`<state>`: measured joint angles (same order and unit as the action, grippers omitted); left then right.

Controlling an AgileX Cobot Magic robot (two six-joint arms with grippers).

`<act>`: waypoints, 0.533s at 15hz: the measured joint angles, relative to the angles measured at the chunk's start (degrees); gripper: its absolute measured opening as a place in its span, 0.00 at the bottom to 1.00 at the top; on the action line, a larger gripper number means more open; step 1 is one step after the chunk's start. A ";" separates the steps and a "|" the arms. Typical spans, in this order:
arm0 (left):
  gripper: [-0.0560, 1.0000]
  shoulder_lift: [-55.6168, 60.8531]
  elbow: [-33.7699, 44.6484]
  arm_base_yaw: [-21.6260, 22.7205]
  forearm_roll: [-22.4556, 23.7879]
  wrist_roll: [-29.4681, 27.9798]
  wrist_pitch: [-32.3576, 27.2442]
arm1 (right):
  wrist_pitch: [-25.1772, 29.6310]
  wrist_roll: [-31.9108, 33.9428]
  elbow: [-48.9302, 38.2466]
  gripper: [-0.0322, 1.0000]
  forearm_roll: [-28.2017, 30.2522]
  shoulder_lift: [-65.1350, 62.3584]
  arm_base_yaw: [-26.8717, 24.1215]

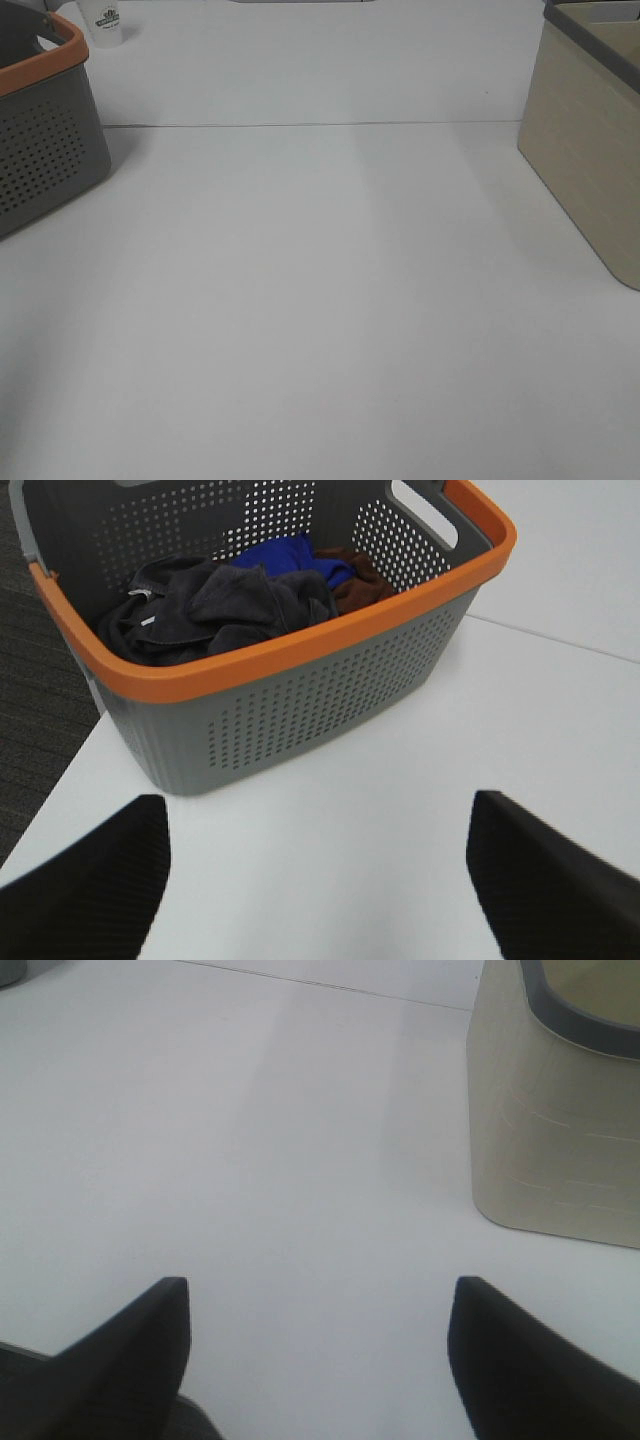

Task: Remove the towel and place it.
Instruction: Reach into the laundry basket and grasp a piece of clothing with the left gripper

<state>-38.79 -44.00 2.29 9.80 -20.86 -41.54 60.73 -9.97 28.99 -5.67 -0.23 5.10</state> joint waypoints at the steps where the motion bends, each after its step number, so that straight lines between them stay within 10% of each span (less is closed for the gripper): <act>1: 0.77 -3.50 -2.41 0.00 0.80 -1.72 1.26 | 0.00 0.00 0.00 0.72 0.00 0.00 0.00; 8: 0.77 -28.88 -18.28 0.00 7.91 -23.38 10.14 | 0.00 0.00 0.00 0.72 0.00 0.00 0.00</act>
<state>-67.67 -62.28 2.29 17.70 -44.23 -31.40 60.73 -9.97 28.99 -5.67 -0.23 5.10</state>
